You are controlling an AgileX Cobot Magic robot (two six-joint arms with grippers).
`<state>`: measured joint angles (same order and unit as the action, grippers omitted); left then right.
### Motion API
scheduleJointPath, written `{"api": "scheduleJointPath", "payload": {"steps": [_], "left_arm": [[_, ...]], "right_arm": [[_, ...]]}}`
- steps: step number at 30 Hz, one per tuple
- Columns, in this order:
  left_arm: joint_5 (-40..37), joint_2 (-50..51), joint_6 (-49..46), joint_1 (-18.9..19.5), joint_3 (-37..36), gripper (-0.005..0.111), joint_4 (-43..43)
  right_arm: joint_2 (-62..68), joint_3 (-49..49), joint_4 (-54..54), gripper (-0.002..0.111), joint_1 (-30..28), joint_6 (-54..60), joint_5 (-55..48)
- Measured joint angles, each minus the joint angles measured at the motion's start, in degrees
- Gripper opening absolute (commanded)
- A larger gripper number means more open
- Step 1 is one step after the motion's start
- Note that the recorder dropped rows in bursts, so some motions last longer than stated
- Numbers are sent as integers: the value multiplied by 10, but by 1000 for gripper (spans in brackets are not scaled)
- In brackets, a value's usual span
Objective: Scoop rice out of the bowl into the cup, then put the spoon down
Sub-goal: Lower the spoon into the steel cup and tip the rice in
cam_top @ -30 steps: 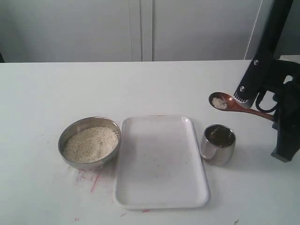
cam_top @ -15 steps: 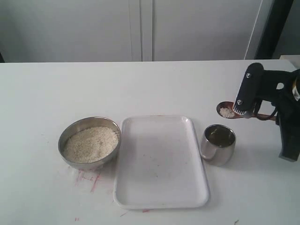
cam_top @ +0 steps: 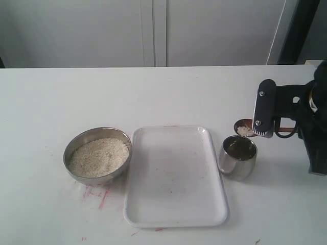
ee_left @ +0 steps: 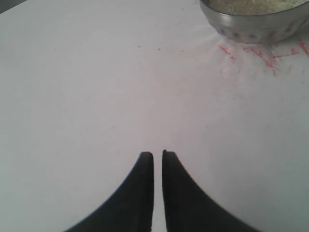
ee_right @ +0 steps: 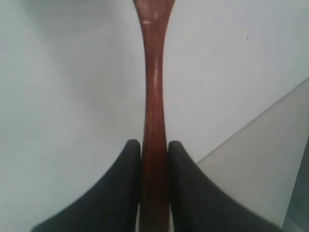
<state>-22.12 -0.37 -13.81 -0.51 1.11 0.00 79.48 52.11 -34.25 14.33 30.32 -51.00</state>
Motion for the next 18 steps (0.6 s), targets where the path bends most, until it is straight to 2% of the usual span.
{"api": "scheduleJointPath", "payload": {"steps": [18], "left_arm": [[0, 0, 0, 0, 0, 14, 0]], "right_arm": [[1, 0, -61, 0, 0, 106, 38]]}}
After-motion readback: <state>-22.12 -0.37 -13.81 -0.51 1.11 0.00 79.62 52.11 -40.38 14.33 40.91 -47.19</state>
